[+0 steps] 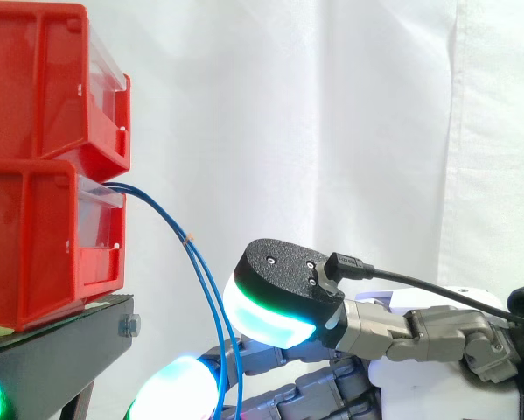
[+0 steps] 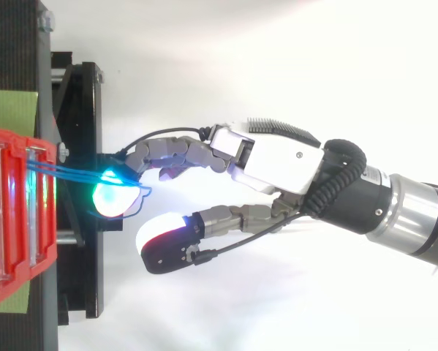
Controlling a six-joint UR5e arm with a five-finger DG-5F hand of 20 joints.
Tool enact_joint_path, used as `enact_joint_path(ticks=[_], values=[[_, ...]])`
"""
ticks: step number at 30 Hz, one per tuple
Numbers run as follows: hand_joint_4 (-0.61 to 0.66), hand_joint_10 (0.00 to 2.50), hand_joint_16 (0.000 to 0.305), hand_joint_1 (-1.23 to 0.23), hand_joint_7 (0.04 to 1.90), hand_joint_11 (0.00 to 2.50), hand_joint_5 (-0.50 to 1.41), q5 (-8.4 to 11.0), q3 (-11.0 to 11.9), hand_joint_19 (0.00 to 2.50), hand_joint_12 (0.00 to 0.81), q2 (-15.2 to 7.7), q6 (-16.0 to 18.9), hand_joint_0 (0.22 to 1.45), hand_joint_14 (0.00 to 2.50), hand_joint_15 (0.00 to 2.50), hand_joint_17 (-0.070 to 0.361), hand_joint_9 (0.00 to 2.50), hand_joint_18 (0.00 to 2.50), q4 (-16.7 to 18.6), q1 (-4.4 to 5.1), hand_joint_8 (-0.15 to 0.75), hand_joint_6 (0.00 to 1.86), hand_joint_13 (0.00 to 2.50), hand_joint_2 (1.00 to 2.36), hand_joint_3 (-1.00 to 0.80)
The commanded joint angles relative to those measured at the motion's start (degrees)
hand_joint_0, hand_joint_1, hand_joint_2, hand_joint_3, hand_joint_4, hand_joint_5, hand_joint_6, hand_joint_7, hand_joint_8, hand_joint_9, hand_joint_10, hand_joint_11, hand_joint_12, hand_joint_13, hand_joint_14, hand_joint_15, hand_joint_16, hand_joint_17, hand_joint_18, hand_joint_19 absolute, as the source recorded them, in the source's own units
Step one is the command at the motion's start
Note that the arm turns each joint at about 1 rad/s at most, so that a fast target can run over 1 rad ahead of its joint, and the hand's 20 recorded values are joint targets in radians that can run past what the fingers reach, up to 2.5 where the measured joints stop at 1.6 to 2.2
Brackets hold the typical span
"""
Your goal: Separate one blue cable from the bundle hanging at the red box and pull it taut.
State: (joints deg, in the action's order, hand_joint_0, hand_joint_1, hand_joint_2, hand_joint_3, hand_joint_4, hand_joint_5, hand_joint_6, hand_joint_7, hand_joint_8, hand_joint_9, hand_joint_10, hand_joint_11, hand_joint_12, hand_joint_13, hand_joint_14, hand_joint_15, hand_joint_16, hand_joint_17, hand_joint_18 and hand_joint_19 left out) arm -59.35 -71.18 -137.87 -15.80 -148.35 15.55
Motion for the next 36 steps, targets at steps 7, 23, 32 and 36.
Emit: enact_joint_path(ticks=[7,23,32,36], values=[[0.29,0.01,0.049,-0.46,0.86,0.30,-0.18,-0.42,0.7,0.59,0.343,0.1,0.7,0.57,0.01,0.28,0.110,0.62,0.52,-0.2,-0.52,0.286,0.50,0.54,1.00,-0.50],[0.29,0.01,0.049,-0.45,0.87,0.34,-0.18,-4.20,3.1,0.60,0.344,0.1,1.1,0.57,0.01,0.29,0.111,0.64,0.54,-2.8,-2.28,0.291,0.50,0.55,1.00,-0.50],[0.30,0.01,0.049,-0.46,0.87,0.34,-0.18,-5.51,4.2,0.60,0.342,0.1,1.1,0.57,0.01,0.30,0.110,0.65,0.54,-4.7,-2.98,0.291,0.50,0.55,1.00,-0.50],[0.29,0.01,0.049,-0.46,0.88,0.34,-0.18,-5.51,4.6,0.60,0.344,0.1,1.1,0.57,0.01,0.30,0.111,0.66,0.54,-4.7,-3.07,0.291,0.50,0.56,1.00,-0.50]])
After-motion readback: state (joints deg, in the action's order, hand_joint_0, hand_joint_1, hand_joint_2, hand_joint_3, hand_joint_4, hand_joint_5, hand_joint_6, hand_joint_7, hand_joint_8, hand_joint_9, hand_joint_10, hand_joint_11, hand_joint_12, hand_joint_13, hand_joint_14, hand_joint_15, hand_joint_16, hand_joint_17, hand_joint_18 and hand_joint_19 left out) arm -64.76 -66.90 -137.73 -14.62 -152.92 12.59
